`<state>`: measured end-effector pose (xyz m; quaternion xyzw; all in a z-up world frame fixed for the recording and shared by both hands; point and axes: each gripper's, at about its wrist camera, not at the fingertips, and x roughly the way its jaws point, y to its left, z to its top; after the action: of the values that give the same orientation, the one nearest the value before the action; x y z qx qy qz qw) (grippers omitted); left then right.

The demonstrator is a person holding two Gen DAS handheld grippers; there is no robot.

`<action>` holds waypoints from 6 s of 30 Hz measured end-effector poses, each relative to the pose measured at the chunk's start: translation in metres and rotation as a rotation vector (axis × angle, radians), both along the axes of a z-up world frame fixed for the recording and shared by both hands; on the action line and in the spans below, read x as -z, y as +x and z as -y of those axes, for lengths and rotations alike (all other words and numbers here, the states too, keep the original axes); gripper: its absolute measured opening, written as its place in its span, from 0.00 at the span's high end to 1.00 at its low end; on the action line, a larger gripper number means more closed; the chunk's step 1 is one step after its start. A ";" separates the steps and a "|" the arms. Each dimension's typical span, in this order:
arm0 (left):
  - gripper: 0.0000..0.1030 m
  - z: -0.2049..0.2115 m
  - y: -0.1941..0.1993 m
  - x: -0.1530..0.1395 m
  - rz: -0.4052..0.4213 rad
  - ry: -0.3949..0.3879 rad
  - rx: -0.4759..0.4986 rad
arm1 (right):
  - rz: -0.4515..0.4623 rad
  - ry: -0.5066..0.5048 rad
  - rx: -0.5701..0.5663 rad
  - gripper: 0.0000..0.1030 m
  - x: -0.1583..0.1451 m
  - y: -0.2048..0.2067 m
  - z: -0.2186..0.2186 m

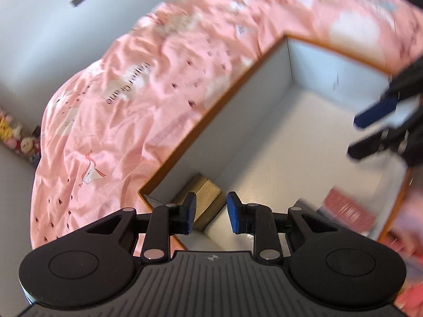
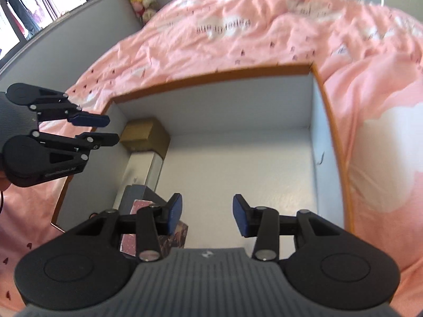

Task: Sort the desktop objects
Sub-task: 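Set the gold box in the shoebox corner and open the left gripper, then withdraw both grippers from the shoebox back toward the item pile, then reach the left gripper to the blue card wallet while the right gripper approaches the pink pouch, then grasp the blue card wallet with the left gripper while the right grasps the pink pouch, then carry the card wallet and pink pouch into the shoebox with the left and right grippers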

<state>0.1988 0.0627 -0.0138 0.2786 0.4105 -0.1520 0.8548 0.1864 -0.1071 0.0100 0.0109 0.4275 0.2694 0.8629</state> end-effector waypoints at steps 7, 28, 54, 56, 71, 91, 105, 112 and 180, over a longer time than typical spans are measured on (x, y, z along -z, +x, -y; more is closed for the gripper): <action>0.70 0.007 -0.043 -0.040 0.131 -0.261 -0.162 | 0.154 0.030 0.013 0.50 -0.022 -0.040 0.013; 0.68 0.034 -0.153 -0.048 0.161 -0.442 -0.314 | 0.275 -0.024 -0.003 0.49 -0.023 -0.109 0.053; 0.65 0.084 -0.199 0.021 -0.272 -0.293 -0.276 | -0.116 -0.097 -0.048 0.47 0.025 -0.130 0.070; 0.65 0.085 -0.200 0.023 -0.301 -0.288 -0.267 | -0.133 -0.097 -0.046 0.47 0.027 -0.129 0.071; 0.66 0.055 -0.197 0.012 -0.236 -0.429 -0.390 | -0.101 -0.008 -0.210 0.48 0.020 -0.136 0.048; 0.66 0.009 -0.175 0.001 -0.163 -0.516 -0.532 | -0.040 -0.017 -0.133 0.44 -0.005 -0.093 0.006; 0.51 0.028 -0.153 0.028 -0.218 -0.521 -0.492 | -0.132 -0.007 -0.056 0.54 0.004 -0.098 0.060; 0.59 0.028 -0.147 0.036 -0.210 -0.534 -0.528 | -0.189 0.049 -0.038 0.55 0.018 -0.085 0.057; 0.82 0.046 -0.035 -0.045 -0.187 -0.511 -0.400 | 0.123 0.065 0.026 0.79 -0.057 -0.016 0.070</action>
<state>0.1640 0.0168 0.0316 -0.0460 0.4824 -0.1041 0.8685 0.1701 -0.1768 0.0672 0.0281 0.3646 0.2722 0.8901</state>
